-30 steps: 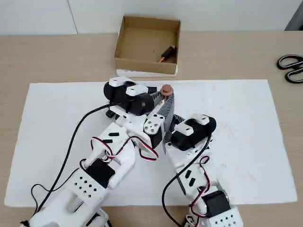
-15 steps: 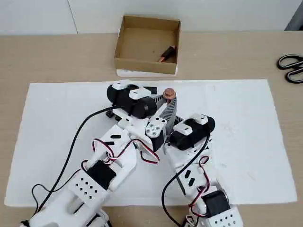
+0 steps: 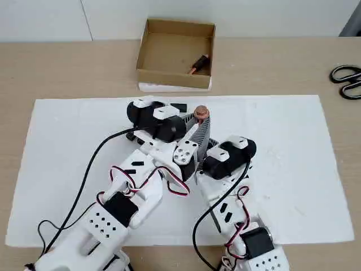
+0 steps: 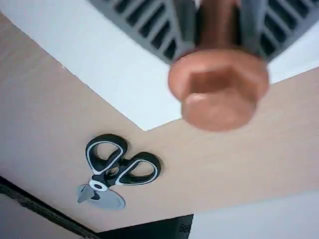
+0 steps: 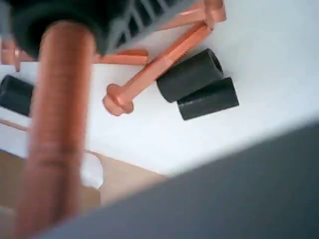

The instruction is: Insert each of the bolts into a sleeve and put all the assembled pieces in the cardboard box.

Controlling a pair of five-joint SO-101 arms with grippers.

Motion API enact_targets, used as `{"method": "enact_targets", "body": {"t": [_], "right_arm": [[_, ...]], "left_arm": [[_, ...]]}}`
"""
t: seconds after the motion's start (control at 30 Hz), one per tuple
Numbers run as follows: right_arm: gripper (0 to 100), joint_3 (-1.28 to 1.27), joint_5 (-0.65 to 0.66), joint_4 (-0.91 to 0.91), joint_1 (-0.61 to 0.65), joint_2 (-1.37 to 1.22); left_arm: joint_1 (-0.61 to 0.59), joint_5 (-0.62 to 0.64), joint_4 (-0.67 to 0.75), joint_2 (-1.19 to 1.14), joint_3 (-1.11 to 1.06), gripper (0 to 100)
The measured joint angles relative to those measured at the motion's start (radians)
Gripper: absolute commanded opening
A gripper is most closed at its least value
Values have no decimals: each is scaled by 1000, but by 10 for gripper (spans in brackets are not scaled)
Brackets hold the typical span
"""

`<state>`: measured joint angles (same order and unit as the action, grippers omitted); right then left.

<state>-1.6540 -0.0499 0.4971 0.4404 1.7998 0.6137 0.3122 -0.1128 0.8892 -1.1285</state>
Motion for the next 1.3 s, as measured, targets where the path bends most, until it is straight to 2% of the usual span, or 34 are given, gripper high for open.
{"method": "enact_targets", "body": {"t": [0.87,1.3], "right_arm": [[4,3,0,0,17,0],[4,3,0,0,18,0]], "left_arm": [[0,-2,0,0,-14,6],[2,0,-81,0,-17,6]]}}
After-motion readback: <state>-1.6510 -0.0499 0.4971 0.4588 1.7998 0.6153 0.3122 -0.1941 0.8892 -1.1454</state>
